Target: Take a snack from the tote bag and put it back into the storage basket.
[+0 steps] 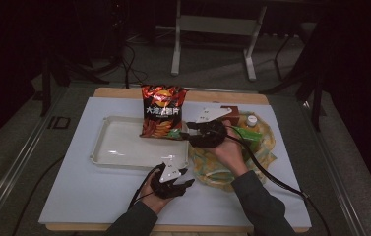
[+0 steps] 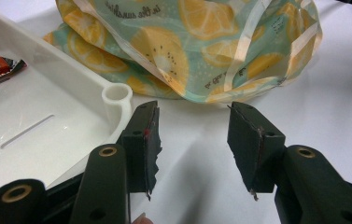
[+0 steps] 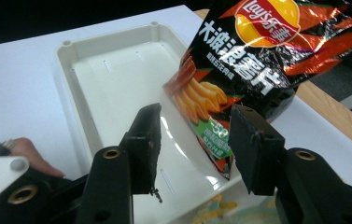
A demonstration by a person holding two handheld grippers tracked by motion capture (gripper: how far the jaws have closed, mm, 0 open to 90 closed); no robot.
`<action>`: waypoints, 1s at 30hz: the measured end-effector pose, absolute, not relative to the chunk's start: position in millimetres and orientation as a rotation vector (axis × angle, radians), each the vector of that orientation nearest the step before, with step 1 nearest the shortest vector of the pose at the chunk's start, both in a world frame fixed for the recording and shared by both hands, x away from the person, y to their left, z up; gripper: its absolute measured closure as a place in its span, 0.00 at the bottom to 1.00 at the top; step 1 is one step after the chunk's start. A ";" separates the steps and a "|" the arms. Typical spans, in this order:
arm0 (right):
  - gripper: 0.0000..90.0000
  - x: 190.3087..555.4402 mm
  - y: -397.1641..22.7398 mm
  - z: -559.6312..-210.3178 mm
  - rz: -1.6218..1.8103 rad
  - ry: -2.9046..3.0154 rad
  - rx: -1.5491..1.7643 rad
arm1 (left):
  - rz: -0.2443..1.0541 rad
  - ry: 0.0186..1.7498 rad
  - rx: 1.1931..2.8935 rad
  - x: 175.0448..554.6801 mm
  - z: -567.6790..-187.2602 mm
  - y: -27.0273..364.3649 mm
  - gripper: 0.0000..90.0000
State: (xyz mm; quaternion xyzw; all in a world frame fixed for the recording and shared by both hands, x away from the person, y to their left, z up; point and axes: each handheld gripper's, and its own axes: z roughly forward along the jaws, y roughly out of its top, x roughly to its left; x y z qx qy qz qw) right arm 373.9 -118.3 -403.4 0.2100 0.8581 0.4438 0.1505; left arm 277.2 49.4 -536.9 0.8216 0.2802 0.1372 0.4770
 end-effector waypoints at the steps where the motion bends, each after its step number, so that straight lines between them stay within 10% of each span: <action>1: 0.60 373.2 -120.3 -403.4 1.275 2.462 0.608 | 0.338 0.684 2.008 277.3 -536.8 49.6 0.59; 30: 0.66 351.1 -196.8 -414.3 1.183 2.414 0.714 | 0.335 0.685 2.011 277.3 -537.0 49.3 0.59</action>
